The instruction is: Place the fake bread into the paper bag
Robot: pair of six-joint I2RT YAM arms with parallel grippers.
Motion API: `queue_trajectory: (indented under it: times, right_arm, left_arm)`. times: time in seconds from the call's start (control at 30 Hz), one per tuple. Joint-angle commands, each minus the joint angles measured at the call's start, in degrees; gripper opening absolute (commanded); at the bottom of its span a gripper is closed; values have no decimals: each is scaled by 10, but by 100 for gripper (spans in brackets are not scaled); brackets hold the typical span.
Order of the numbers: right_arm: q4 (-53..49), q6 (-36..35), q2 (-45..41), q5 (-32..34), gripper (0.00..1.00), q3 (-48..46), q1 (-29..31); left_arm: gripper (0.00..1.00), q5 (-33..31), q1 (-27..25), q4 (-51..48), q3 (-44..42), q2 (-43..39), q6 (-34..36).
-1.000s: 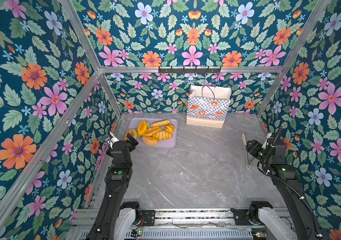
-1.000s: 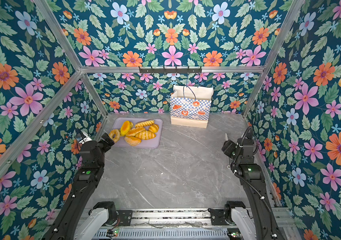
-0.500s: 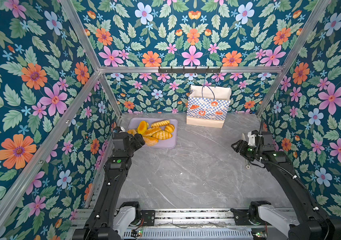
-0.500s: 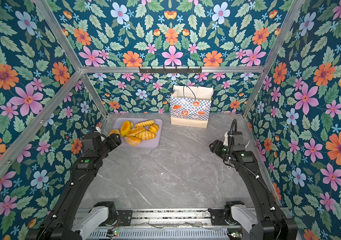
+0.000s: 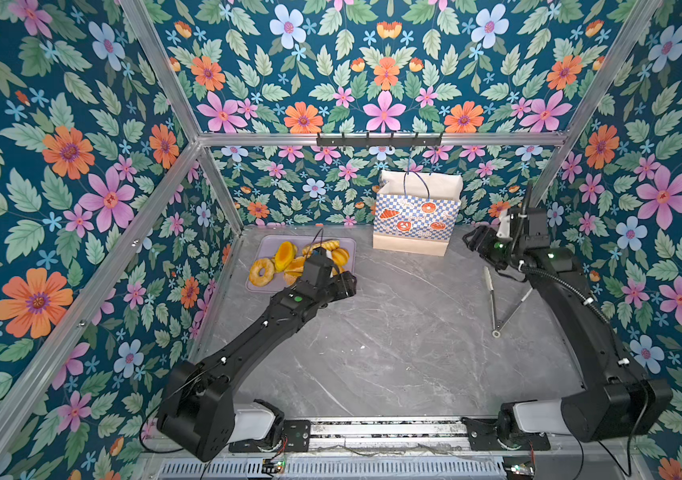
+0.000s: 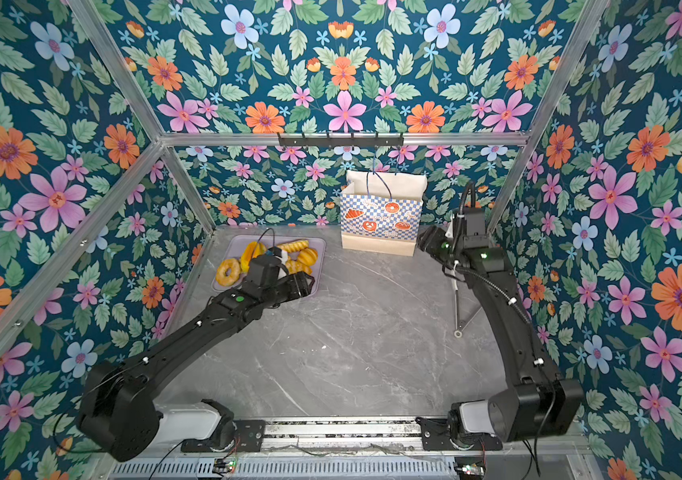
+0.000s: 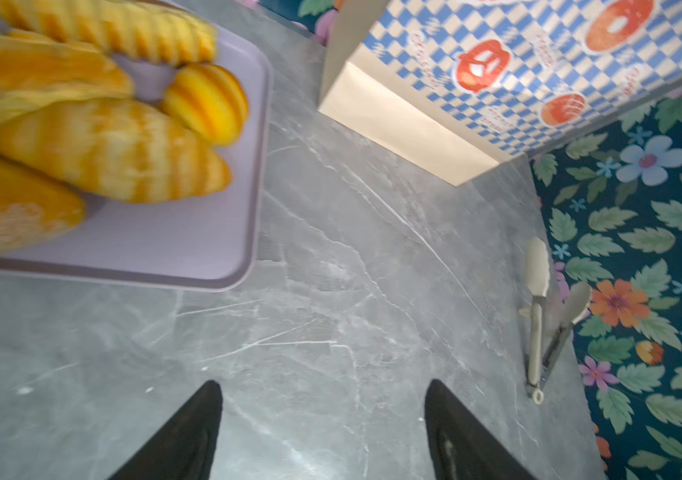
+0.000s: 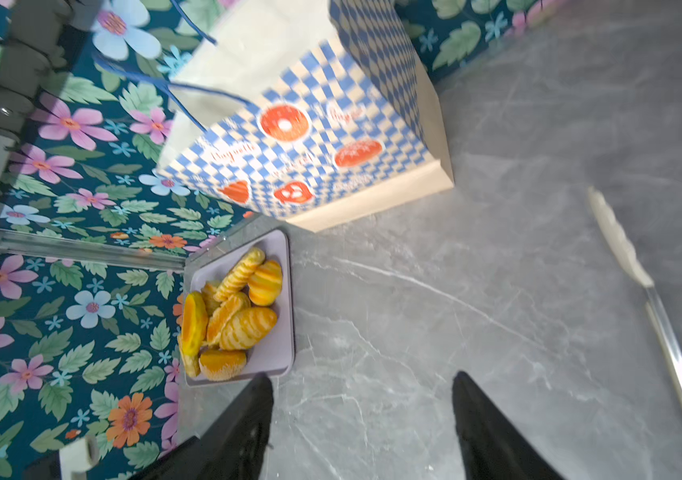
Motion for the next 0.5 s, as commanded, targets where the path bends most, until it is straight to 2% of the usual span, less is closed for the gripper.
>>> queue_trajectory:
  times: [0.0, 0.2, 0.37, 0.4, 0.43, 0.47]
  right_arm:
    - [-30, -6, 66, 40, 65, 107, -6]
    - [-94, -11, 246, 36, 62, 323, -23]
    - [-166, -26, 384, 15, 62, 516, -39]
    - [-179, -29, 415, 7, 62, 558, -41]
    - [-191, -32, 442, 2, 62, 596, -43]
    - [-197, -35, 461, -6, 62, 624, -44]
  left_arm:
    - [79, -28, -25, 21, 40, 33, 19]
    - [82, -22, -37, 26, 106, 74, 54]
    - [86, -22, -35, -6, 211, 121, 119]
    - [89, -23, -33, -11, 238, 134, 129]
    - [99, -22, -32, -15, 264, 148, 137]
    - [100, -22, -31, -17, 287, 160, 144]
